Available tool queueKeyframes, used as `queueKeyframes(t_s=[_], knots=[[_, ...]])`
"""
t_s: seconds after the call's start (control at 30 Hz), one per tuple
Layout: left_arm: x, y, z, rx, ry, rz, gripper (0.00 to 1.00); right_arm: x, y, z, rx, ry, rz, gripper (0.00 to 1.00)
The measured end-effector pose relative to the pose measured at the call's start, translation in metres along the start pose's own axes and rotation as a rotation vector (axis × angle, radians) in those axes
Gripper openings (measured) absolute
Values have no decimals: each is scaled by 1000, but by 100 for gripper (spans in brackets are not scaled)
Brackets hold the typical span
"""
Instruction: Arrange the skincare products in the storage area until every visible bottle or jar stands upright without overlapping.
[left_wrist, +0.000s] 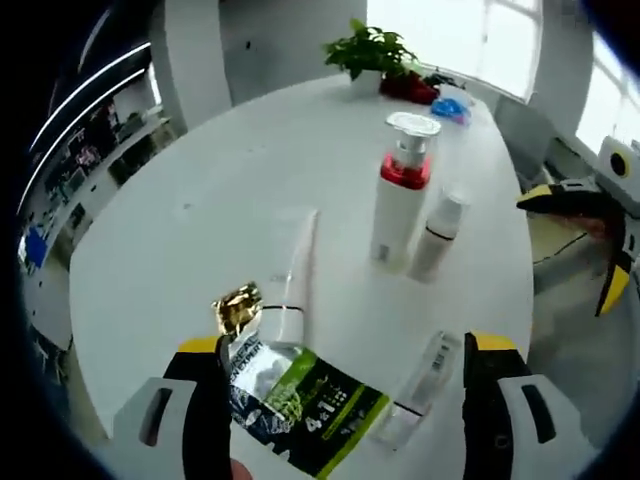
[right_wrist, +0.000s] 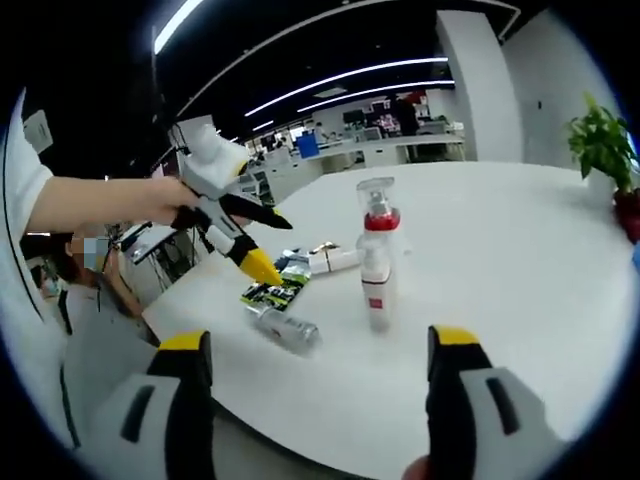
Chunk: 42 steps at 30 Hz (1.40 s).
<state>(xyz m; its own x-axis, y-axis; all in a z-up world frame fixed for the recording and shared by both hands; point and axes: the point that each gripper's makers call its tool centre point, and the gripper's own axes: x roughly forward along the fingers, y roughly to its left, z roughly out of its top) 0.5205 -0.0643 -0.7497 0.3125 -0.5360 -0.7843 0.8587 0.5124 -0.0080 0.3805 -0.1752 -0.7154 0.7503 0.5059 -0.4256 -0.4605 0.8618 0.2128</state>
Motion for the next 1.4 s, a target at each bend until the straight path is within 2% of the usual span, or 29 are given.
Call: queueKeyframes(t_s=[0.27,0.53,0.77,0.93,1.1,1.4], knots=[[29,20,9,7,59,-16,92,0,-4,-1,24,4,-19,89],[54,36,12,-21,100,-26,88,0,-7,-2,41,7,-38,89],[77,46,19,-34,130,-42,81,0,-13,-2,63,8,-64,89],[97,58,27,-16,174,-55,76,0,-15,-2,69,12,-72,89],[106,61,35,16,212,-60,68,0,-17,-4,75,19,-79,89],[120,60,35,43,269,-76,61,0,-19,-6,82,26,-88,89]])
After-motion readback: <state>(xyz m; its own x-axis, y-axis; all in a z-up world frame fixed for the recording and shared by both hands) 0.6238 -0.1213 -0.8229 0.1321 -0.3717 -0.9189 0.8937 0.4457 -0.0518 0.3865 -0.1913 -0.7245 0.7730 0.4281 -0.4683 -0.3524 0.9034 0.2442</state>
